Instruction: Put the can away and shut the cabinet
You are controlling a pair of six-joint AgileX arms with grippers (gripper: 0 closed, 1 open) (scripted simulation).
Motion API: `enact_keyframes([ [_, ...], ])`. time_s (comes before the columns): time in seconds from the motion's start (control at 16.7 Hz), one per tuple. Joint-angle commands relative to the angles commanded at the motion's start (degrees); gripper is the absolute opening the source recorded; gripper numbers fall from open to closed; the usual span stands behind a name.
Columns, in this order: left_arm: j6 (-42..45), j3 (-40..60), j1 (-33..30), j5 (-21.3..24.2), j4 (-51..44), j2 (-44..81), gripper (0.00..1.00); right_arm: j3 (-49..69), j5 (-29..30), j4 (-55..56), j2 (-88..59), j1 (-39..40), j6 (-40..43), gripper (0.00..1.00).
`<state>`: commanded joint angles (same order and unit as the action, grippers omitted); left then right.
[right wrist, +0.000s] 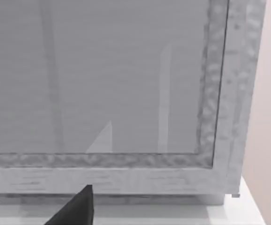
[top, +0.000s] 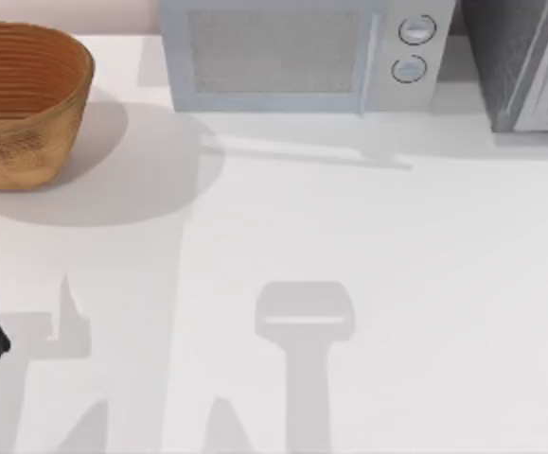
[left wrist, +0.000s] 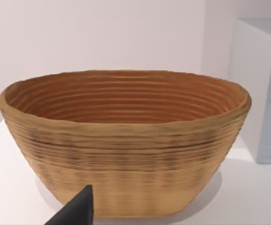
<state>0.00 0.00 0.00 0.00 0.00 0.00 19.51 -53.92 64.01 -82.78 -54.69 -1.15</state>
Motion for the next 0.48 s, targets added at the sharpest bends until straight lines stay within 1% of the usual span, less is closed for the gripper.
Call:
enact_keyframes([
  [0.18, 0.0, 0.0, 0.0, 0.0, 0.0, 0.0, 1.00, 1.4, -3.7, 4.3, -5.5, -3.6, -0.1, 1.00],
  [0.48, 0.0, 0.0, 0.0, 0.0, 0.0, 0.0, 1.00, 1.3, -4.0, 4.6, -6.0, -3.8, -0.1, 1.00],
])
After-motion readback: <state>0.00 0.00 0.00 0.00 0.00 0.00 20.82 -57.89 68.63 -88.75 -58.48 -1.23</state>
